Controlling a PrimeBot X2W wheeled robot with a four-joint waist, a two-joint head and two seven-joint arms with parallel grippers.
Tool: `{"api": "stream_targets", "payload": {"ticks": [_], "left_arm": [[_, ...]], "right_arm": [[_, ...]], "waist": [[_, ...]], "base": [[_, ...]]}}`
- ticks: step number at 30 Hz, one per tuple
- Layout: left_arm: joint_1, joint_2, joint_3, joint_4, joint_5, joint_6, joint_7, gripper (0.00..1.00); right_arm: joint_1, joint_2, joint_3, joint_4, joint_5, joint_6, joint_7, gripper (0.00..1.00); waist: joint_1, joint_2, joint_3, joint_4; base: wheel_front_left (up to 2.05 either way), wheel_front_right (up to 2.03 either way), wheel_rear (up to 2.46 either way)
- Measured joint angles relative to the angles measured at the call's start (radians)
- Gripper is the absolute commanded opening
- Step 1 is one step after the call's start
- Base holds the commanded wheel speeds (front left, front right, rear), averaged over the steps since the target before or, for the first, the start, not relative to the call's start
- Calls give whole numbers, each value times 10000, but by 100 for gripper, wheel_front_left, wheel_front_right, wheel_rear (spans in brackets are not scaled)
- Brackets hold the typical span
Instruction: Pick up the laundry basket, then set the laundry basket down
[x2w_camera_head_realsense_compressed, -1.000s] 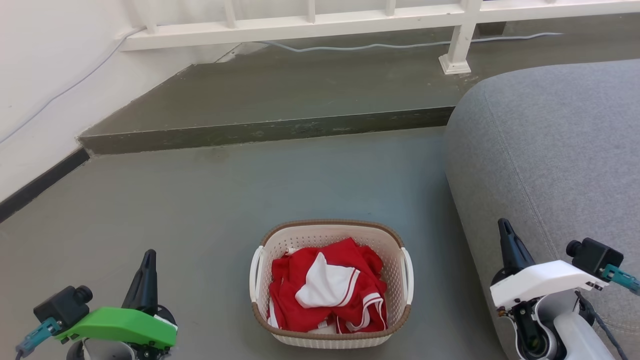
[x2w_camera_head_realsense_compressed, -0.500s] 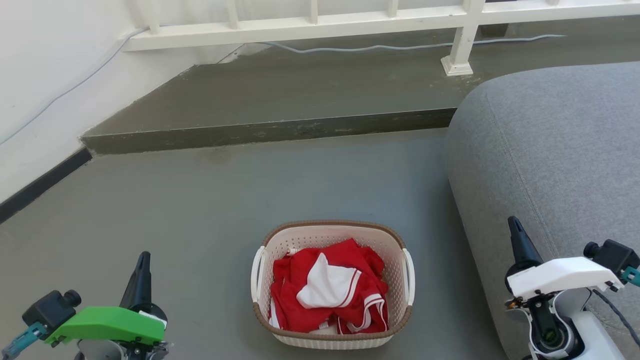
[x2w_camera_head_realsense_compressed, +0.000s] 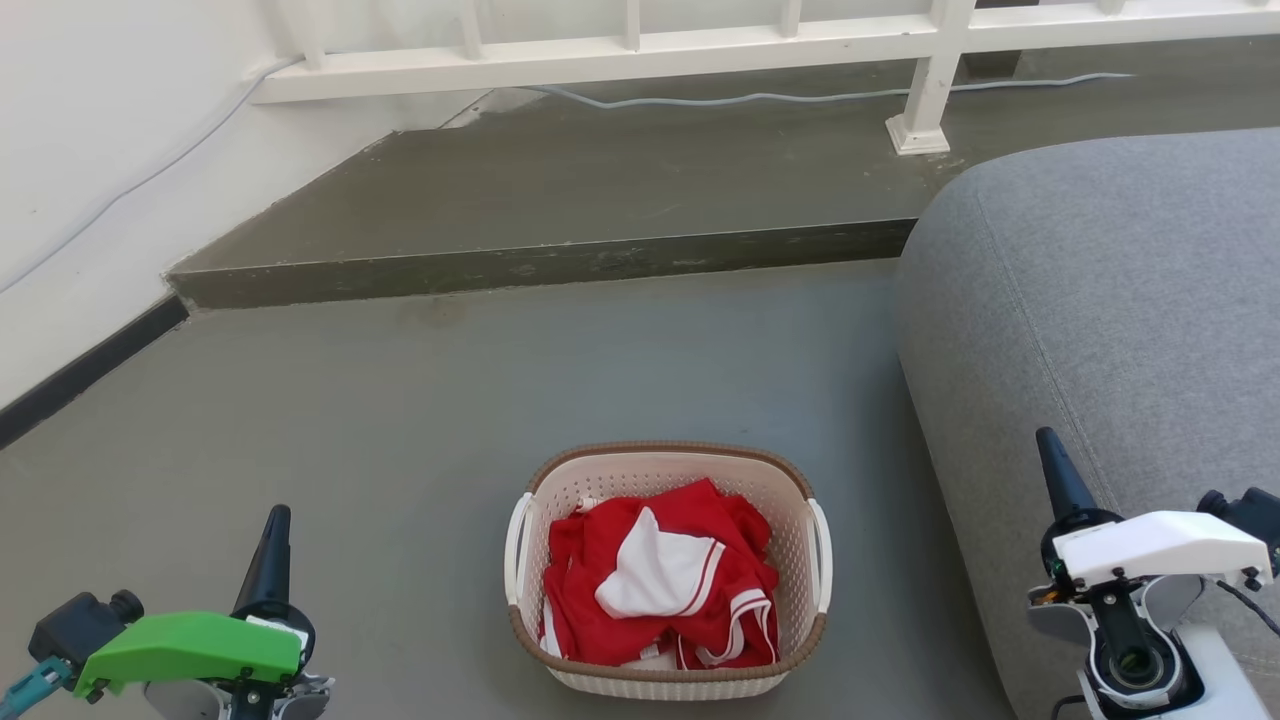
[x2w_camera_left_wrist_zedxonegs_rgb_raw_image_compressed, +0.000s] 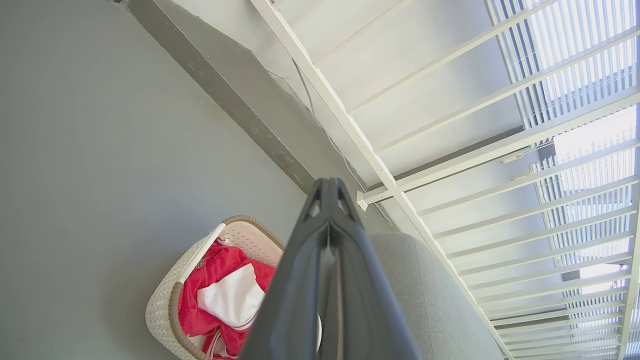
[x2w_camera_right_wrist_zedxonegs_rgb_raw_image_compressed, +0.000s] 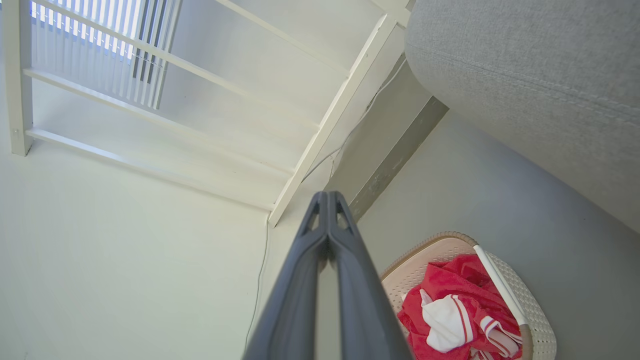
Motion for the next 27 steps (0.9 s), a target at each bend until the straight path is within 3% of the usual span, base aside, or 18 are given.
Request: {"api": "stream_targets", "payload": {"ticks": [27], "left_arm": [[-217, -236, 652, 157, -2872, 0, 920, 0]], "right_arm": [[-196, 230, -1083, 71, 3344, 568, 878, 0]], "waist": [[0, 0, -55, 96]], "base": [[0, 0, 0]]}}
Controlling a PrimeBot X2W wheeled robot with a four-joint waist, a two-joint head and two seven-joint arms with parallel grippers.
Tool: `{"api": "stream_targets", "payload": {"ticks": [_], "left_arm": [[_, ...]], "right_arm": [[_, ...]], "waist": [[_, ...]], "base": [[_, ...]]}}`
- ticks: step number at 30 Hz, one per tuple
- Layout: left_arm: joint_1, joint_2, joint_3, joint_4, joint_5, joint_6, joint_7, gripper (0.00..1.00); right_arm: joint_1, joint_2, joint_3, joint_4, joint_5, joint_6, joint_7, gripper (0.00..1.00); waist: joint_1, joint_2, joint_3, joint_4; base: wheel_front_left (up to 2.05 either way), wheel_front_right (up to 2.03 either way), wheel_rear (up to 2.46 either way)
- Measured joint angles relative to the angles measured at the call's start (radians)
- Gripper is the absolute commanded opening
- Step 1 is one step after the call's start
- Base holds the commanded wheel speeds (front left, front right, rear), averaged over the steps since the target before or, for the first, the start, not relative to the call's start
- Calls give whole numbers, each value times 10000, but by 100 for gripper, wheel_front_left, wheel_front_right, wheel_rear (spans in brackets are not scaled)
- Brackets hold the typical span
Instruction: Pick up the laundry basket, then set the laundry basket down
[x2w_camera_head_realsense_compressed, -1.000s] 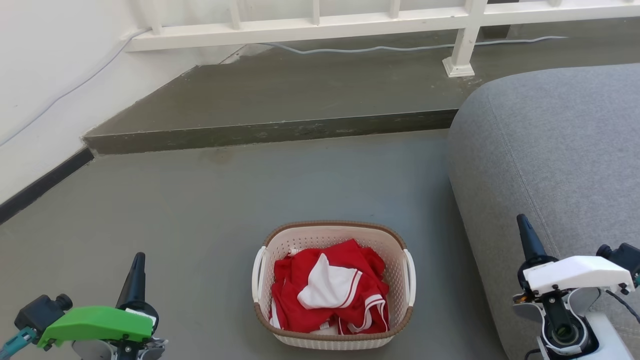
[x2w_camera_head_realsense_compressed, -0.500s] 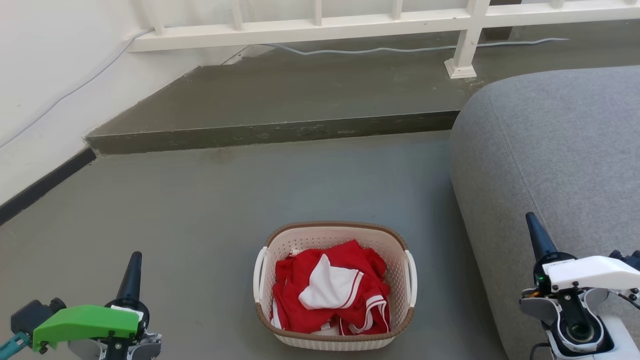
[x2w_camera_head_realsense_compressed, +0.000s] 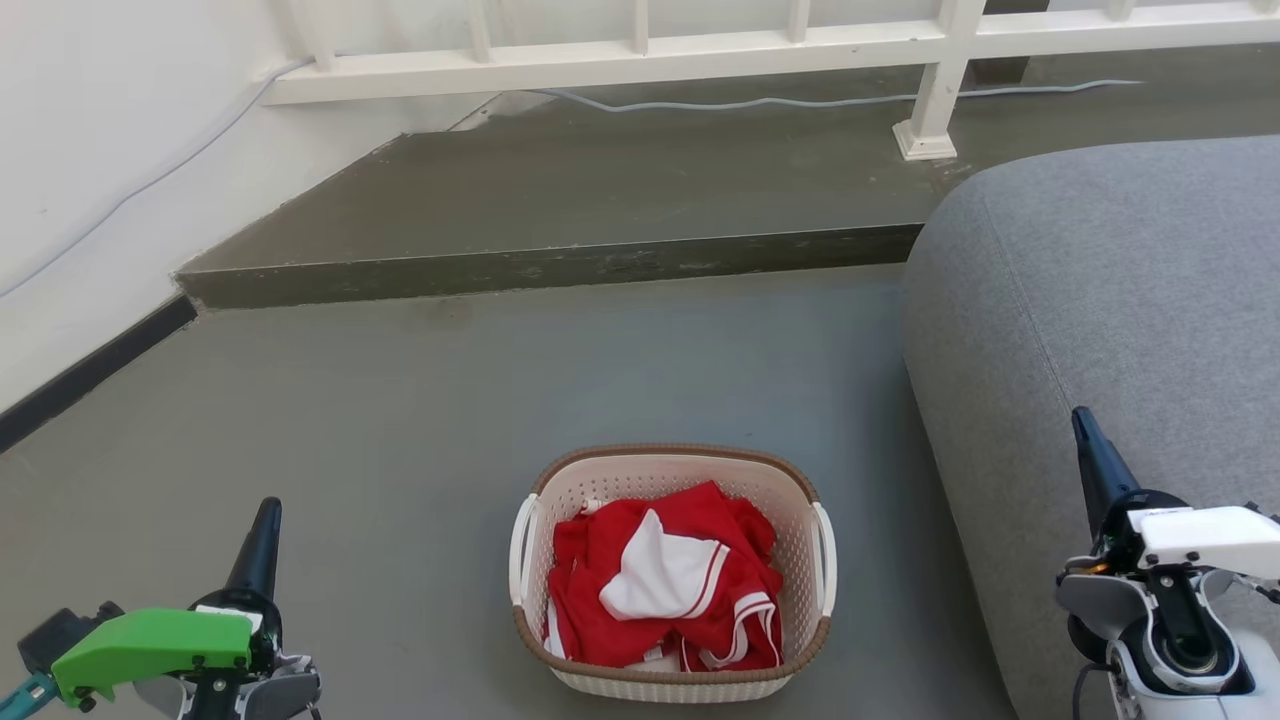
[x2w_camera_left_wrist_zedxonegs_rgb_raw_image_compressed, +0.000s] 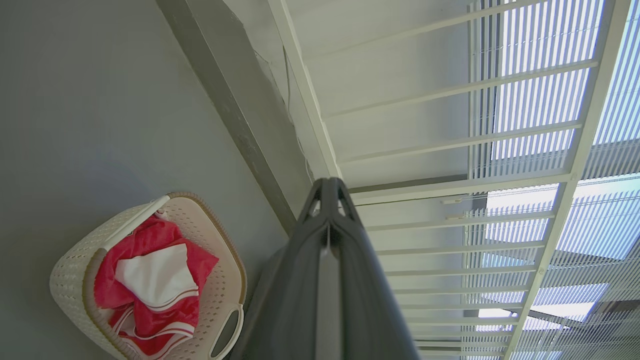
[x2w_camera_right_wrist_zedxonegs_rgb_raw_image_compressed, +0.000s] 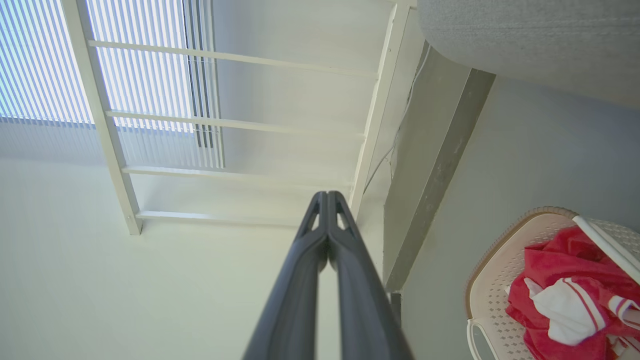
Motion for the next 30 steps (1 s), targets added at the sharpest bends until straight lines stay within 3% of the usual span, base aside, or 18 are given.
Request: {"api": "stream_targets", "payload": {"ticks": [13, 30], "left_arm": [[-55, -61, 322, 35, -1534, -2, 435, 0], [-202, -65, 334, 38, -1534, -2, 435, 0]], "right_arm": [[-21, 65, -529, 33, 1605, 293, 431, 0], [-24, 71, -545, 69, 1672, 295, 433, 0]], "waist": [[0, 0, -26, 45], [0, 0, -26, 45]], "base": [[0, 0, 0], [0, 0, 0]]}}
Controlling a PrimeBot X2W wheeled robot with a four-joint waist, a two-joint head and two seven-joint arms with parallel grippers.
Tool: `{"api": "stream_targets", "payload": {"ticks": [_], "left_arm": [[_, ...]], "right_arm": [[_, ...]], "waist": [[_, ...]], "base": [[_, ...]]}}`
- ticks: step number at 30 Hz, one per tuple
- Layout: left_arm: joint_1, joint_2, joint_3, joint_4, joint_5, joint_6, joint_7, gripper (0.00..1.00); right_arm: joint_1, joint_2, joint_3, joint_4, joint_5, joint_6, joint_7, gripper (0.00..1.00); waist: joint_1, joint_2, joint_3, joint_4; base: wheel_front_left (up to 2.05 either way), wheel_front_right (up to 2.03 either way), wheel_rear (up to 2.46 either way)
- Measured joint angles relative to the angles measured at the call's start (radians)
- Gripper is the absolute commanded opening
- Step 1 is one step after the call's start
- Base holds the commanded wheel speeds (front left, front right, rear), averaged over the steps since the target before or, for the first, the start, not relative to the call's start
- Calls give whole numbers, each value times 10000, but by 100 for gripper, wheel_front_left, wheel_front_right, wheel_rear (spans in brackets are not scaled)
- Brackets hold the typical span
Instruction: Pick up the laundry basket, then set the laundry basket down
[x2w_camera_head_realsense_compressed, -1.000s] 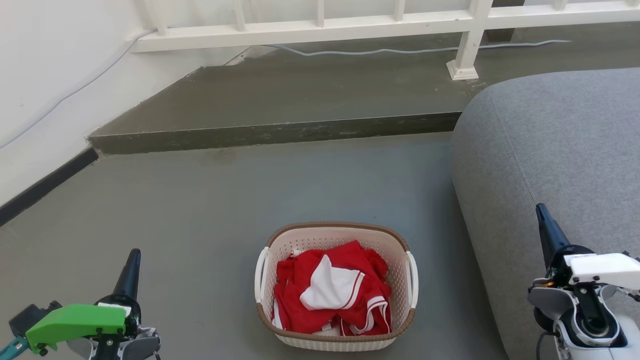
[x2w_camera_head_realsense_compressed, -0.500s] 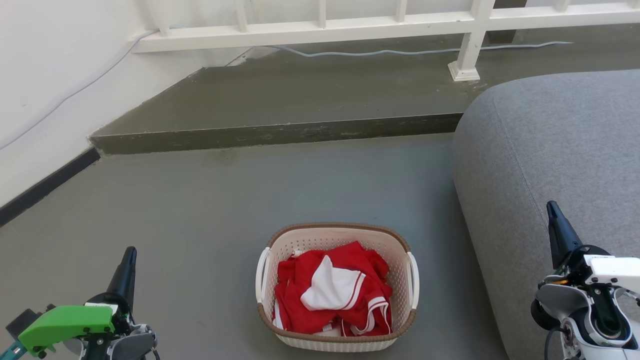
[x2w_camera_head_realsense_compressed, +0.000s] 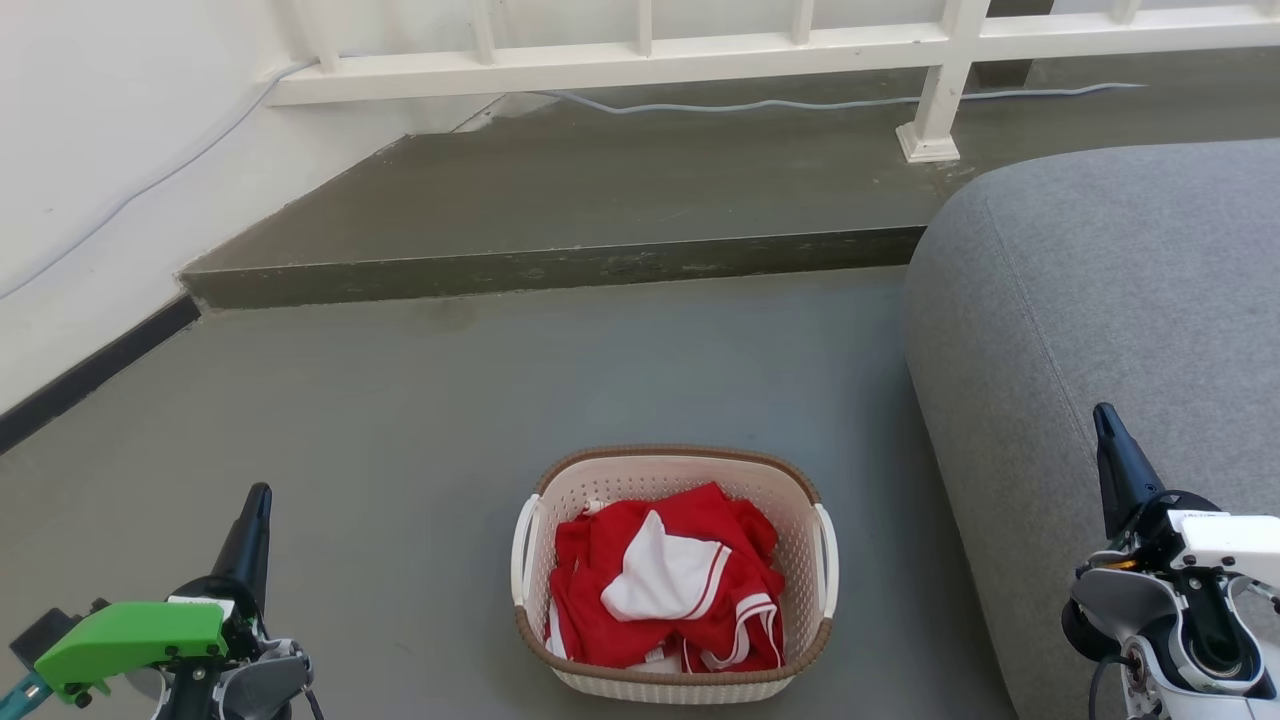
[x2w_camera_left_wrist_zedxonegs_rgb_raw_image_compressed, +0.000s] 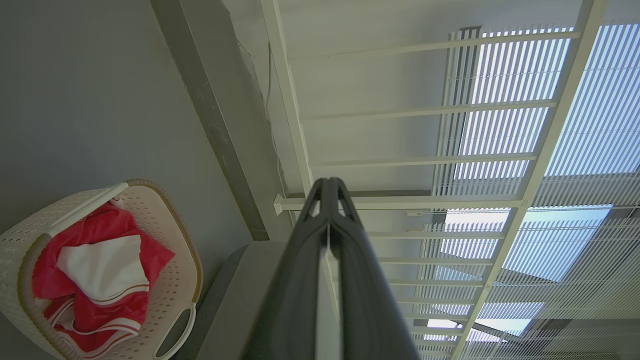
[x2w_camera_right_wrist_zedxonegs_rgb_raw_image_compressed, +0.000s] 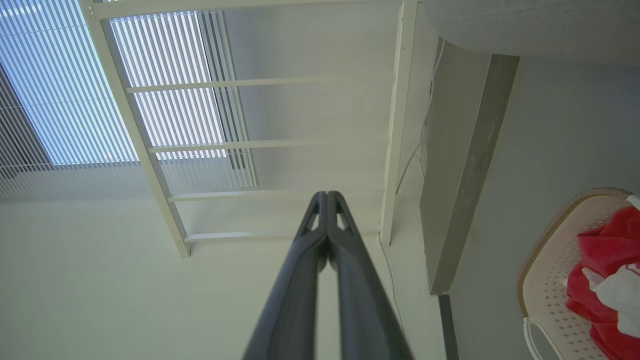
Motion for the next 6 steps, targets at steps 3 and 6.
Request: {"api": "stream_targets", "payload": {"ticks": [3, 6], "left_arm": [[0, 0, 0, 0, 0, 0, 0, 0], [0, -2, 0, 0, 0, 0, 0, 0]], "right_arm": [[-1, 0, -2, 2, 0, 0, 0, 0], [-1, 0, -6, 2, 0, 0, 0, 0]], "waist": [[0, 0, 0, 0], [0, 0, 0, 0]], "base": [[0, 0, 0], [0, 0, 0]]}}
